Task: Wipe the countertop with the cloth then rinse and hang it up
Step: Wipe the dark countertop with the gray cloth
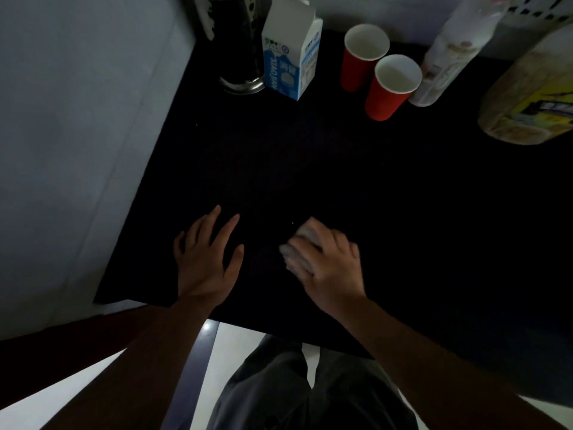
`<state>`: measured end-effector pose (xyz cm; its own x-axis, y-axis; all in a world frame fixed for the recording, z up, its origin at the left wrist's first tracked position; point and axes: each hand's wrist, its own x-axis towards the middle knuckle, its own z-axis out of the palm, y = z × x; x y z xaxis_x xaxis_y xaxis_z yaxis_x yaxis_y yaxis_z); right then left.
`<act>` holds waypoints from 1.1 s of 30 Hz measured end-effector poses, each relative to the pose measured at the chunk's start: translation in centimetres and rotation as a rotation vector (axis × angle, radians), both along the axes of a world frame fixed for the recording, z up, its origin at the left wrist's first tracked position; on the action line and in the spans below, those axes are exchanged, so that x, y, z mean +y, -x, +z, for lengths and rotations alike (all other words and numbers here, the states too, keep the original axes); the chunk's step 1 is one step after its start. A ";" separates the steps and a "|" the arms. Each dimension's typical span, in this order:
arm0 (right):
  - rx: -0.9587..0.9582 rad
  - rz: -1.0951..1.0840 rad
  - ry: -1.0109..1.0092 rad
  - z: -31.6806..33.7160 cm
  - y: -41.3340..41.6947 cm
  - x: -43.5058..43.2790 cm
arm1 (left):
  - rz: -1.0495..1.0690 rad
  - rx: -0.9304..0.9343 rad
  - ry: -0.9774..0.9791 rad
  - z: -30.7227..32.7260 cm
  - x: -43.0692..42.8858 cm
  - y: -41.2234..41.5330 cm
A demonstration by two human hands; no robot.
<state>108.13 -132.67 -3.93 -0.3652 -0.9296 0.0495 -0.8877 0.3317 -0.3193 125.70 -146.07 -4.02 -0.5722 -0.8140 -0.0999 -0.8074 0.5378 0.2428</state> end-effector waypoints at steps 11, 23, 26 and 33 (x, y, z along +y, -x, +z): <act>-0.038 -0.100 -0.034 -0.3 0.2 -8.8 | 0.010 0.072 -0.069 0.3 -0.4 -0.2; -0.049 -0.208 -0.037 -0.1 2.2 -17.2 | 0.071 0.151 -0.087 0.7 -3.6 -3.2; -0.068 -0.060 0.006 0.1 -1.0 -17.9 | 0.082 0.201 -0.098 0.6 -3.8 -3.3; -0.039 0.183 0.031 -0.6 -0.5 -9.9 | 0.093 0.214 -0.132 0.6 -4.0 -3.3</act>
<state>108.60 -142.54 -4.52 -0.1925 -0.9789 0.0685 -0.9190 0.1554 -0.3623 128.98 -150.04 -3.41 -0.5149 -0.8522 -0.0929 -0.7745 0.4160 0.4765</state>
